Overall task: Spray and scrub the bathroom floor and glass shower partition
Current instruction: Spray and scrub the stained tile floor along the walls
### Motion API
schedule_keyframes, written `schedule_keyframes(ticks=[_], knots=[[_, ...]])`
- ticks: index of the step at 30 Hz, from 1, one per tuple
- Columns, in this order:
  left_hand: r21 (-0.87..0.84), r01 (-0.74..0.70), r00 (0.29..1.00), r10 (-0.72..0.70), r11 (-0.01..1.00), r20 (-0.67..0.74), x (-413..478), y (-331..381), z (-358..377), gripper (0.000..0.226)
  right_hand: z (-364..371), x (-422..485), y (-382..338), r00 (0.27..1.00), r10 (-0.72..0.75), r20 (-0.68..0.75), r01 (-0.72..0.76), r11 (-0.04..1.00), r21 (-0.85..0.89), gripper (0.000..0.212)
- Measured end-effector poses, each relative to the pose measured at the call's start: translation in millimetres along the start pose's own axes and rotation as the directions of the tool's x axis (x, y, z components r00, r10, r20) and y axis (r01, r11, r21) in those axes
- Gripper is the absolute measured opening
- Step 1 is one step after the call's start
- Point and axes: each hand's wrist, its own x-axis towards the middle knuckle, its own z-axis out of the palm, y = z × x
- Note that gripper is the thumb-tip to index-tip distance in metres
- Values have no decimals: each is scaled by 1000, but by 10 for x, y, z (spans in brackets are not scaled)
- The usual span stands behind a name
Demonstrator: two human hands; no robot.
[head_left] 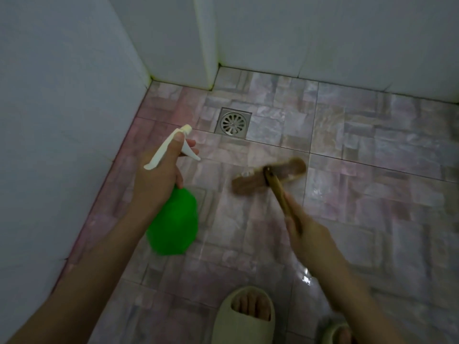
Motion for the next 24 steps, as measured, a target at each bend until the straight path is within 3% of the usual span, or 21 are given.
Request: schedule_keyframes(ticks=[2, 7, 9, 14, 20, 24], knots=[[-22, 12, 1000, -12, 1000, -4, 29, -69, -49, 28, 98, -92, -98, 999, -22, 31, 21, 1000, 13, 54], [-59, 36, 995, -41, 998, -91, 118, -183, -180, 26, 239, 1238, -828, 980, -195, -30, 195, 981, 8, 50], [-74, 46, 990, -55, 996, -126, 138, -203, -240, 26, 230, 1346, -902, 985, -167, -36, 167, 986, 15, 49], [-81, 100, 981, -112, 992, -157, 197, -175, -335, 29, 355, 429, -653, 998, -69, 4, 69, 993, 98, 51], [-84, 71, 981, -84, 994, -174, 335, -194, -232, 20, 147, 1899, -1157, 993, -107, -53, 112, 988, 102, 50], [-94, 114, 982, -126, 989, -138, 432, -61, -37, 23, 65, 1754, -1036, 996, -88, -21, 91, 981, 170, 50]])
